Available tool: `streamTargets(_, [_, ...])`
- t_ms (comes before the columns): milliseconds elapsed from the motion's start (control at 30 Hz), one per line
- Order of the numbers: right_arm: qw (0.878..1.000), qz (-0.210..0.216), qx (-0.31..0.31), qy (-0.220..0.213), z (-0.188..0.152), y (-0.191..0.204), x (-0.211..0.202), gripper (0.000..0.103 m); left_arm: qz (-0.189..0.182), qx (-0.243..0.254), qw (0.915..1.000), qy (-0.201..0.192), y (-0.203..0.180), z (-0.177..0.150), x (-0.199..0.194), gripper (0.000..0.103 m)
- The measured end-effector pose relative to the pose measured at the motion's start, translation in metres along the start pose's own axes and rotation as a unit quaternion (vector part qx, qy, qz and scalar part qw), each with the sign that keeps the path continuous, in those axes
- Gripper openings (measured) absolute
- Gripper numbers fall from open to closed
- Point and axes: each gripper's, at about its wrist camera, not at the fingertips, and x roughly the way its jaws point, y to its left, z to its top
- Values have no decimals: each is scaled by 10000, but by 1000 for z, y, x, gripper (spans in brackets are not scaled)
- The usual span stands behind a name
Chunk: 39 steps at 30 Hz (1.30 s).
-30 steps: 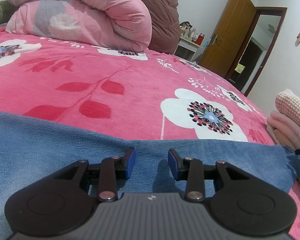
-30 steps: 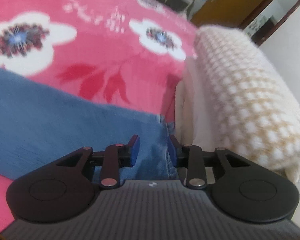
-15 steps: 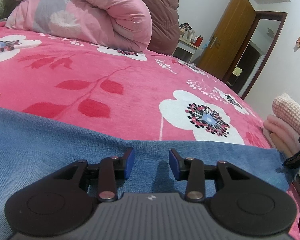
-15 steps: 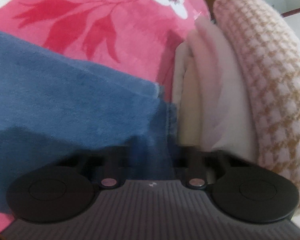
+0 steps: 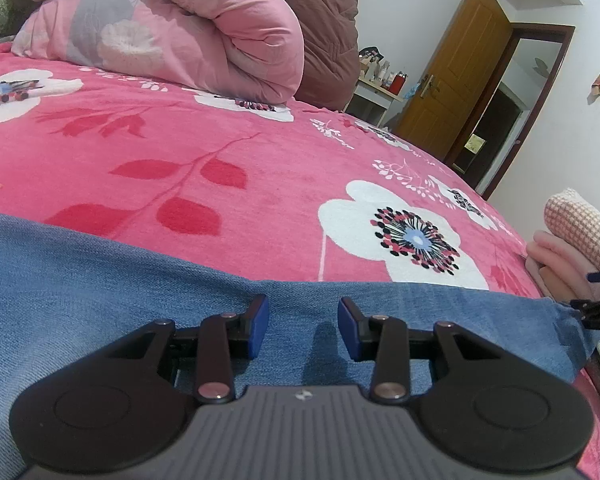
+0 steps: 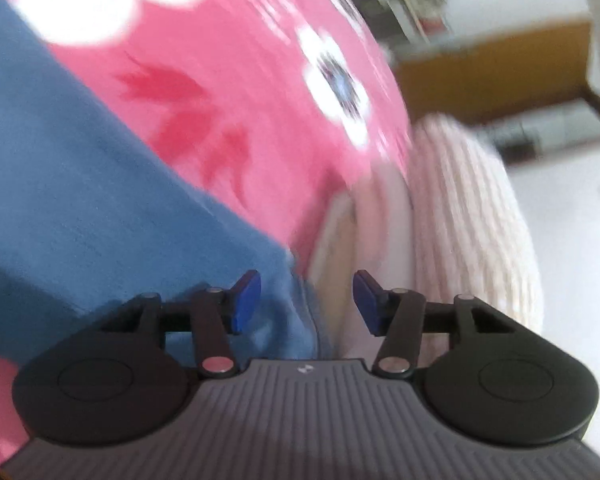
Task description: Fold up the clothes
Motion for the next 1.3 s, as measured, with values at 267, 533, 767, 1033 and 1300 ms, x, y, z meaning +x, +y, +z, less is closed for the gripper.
streamTargets(267, [9794, 1327, -1468, -412, 21, 3, 27, 25, 1, 2, 10000, 0, 0, 0, 0, 40])
streamTargets(533, [9442, 2074, -2558, -74, 30, 7, 37, 15, -1, 7, 10000, -2, 0, 0, 0, 40])
streamTargets(767, [9134, 2535, -3180, 187, 42, 8, 35, 16, -6, 2, 10000, -3, 0, 0, 0, 40])
streamTargets(1033, [8891, 3145, -3274, 588, 57, 8, 48, 17, -26, 7, 10000, -6, -1, 0, 0, 42])
streamTargets(1300, [9062, 2785, -3182, 65, 39, 10, 21, 0, -52, -37, 10000, -13, 0, 0, 0, 42])
